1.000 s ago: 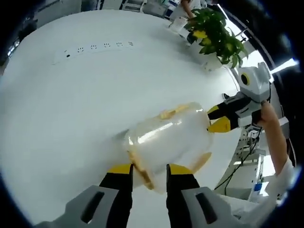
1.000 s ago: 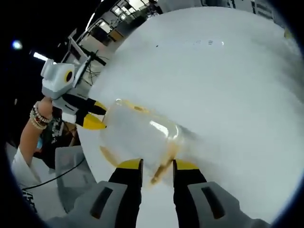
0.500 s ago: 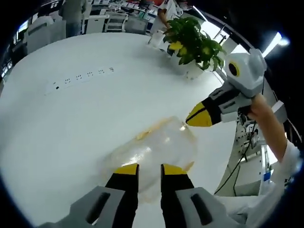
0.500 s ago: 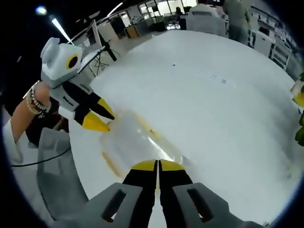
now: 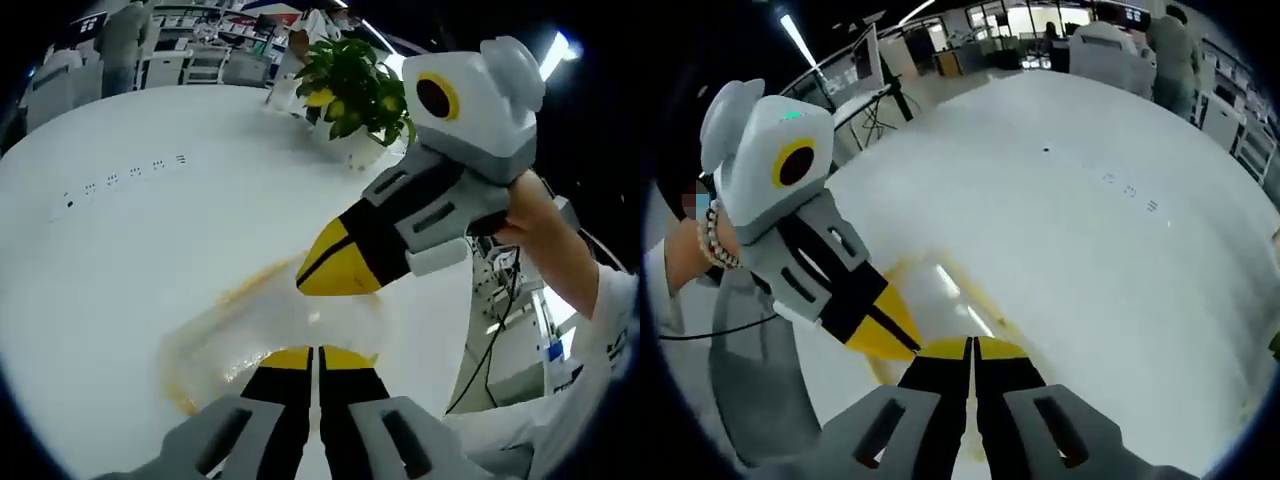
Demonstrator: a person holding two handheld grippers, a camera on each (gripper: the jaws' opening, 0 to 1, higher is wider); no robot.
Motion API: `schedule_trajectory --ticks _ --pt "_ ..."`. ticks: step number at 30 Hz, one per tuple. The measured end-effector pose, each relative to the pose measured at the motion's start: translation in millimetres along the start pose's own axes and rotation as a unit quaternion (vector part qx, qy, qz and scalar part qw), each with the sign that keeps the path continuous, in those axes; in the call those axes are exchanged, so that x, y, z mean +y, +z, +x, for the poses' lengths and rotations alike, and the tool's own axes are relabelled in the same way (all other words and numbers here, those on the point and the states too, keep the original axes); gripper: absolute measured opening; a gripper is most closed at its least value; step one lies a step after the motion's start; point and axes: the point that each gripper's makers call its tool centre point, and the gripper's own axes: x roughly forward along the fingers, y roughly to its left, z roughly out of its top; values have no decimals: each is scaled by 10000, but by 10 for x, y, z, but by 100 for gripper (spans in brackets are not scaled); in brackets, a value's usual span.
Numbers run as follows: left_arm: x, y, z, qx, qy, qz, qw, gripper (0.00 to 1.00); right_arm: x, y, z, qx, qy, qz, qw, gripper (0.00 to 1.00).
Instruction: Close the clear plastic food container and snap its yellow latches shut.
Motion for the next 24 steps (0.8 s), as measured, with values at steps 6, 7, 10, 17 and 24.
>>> schedule_trajectory --ticks 6,7,10,17,24 --pt "-177 -123 15 132 -313 -85 9994 0 -4 56 88 -14 44 -6 10000 0" --pt "-193 -146 8 135 -304 -44 9994 0 -12 63 94 -16 35 -18 10000 0" --pt "-214 -201 -2 187 -309 31 9993 0 -57 92 107 -56 -37 -34 10000 0" --pt "-308 -275 -69 114 -524 -131 9985 0 -208 206 180 -126 -89 99 9998 0" --pt "-428 -409 -67 225 -699 -92 9973 0 -269 220 241 -121 -129 210 9996 0"
